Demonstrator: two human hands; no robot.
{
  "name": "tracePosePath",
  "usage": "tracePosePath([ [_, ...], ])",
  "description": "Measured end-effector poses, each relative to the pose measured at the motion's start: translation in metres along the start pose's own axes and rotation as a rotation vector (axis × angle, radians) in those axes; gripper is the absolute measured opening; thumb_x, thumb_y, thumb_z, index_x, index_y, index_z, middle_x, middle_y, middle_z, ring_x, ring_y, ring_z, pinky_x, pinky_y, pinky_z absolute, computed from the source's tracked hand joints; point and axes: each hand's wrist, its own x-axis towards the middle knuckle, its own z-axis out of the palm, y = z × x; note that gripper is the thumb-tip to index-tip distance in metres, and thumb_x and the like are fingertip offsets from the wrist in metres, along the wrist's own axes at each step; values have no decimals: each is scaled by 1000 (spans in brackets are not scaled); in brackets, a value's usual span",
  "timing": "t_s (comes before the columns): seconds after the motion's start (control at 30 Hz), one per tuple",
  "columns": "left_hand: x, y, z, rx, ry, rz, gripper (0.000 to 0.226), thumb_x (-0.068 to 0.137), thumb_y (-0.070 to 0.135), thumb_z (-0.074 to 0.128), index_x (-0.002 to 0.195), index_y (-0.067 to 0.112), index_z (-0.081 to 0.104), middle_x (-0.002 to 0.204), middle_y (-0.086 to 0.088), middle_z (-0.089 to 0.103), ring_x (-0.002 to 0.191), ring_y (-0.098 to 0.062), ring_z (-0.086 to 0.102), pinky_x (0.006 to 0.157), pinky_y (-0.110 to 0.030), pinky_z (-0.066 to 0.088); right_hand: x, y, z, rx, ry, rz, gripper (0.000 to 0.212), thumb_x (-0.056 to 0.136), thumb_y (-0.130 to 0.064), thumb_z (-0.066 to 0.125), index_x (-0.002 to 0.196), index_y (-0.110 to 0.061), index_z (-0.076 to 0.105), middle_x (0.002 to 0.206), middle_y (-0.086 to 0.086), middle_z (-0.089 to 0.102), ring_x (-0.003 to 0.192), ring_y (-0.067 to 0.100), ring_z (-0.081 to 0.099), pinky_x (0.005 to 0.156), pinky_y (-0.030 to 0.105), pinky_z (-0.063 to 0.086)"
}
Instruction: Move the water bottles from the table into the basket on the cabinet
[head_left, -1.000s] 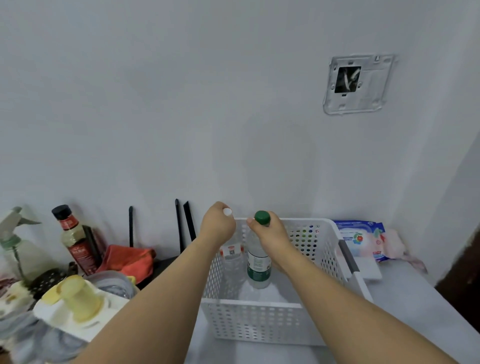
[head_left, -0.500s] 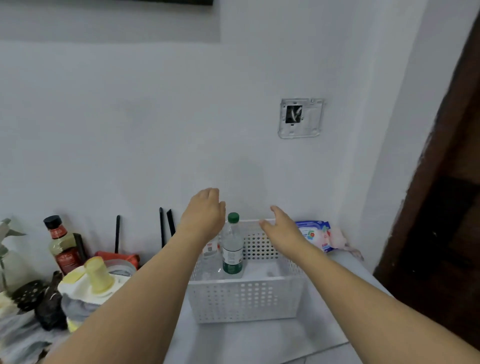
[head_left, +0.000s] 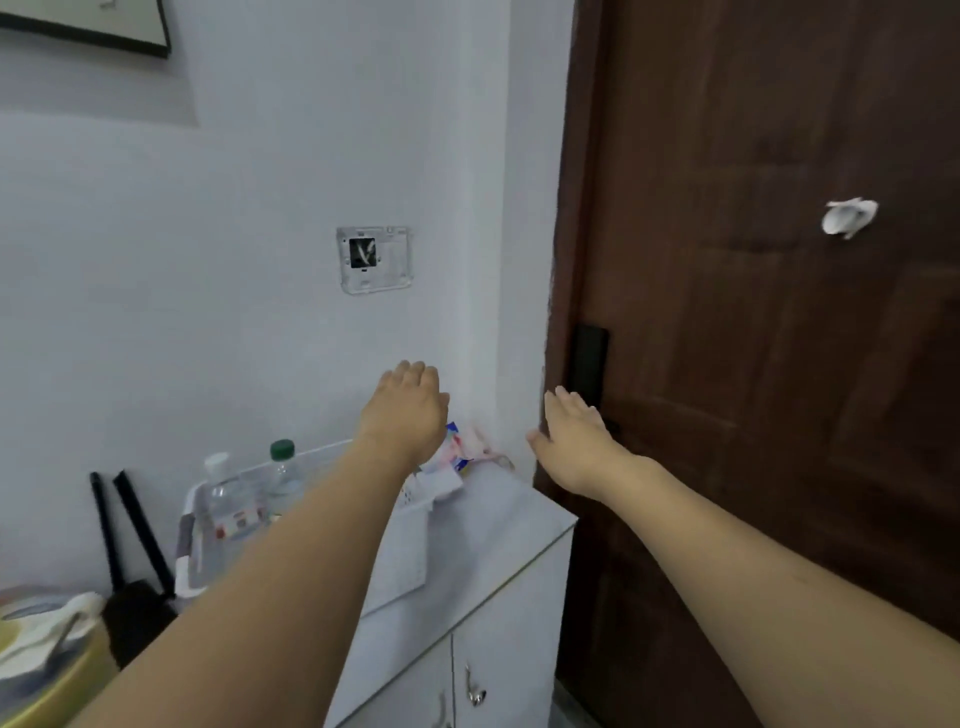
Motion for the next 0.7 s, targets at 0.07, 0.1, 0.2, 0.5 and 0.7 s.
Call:
tracePosePath([
  [0.07, 5, 37, -7, -2, -9, 64, 34, 102, 23, 29, 121, 1, 48, 128, -15, 49, 119, -32, 41, 102, -39, 29, -28, 29, -19, -5, 29, 52, 65, 103, -35, 29, 153, -5, 2, 162, 12, -4, 149, 26, -5, 119, 39, -2],
  [0.1, 7, 56, -10, -19, -1, 93, 35, 103, 23, 29, 122, 1, 47, 128, -15, 50, 120, -32, 41, 102, -38, 29, -43, 45, -28, -8, 40, 81, 65, 103, -35, 29, 153, -5, 2, 163, 12, -4, 149, 26, -5, 119, 39, -2],
  [0.2, 7, 118, -20, -106, 23, 171, 34, 103, 23, 30, 121, 0, 48, 126, -16, 52, 117, -32, 44, 100, -38, 31, -92, 92, -53, -24, 60, 195, 64, 103, -36, 29, 154, -6, 3, 163, 10, -3, 149, 24, -6, 120, 38, -2],
  [0.5, -31, 319, -61, -436, 85, 518, 45, 103, 26, 33, 139, 0, 42, 144, -16, 45, 134, -29, 37, 114, -39, 26, -262, 202, -116, -125, 175, 564, 65, 102, -37, 30, 153, -6, 5, 163, 11, 1, 149, 25, -2, 119, 38, 0],
  [0.7, -92, 452, -119, -666, 259, 873, 41, 101, 25, 41, 134, 3, 50, 135, -13, 54, 125, -27, 48, 107, -36, 38, -400, 237, -154, -206, 270, 829, 63, 102, -37, 30, 152, -3, 11, 161, 15, 11, 148, 29, 9, 120, 42, 10],
])
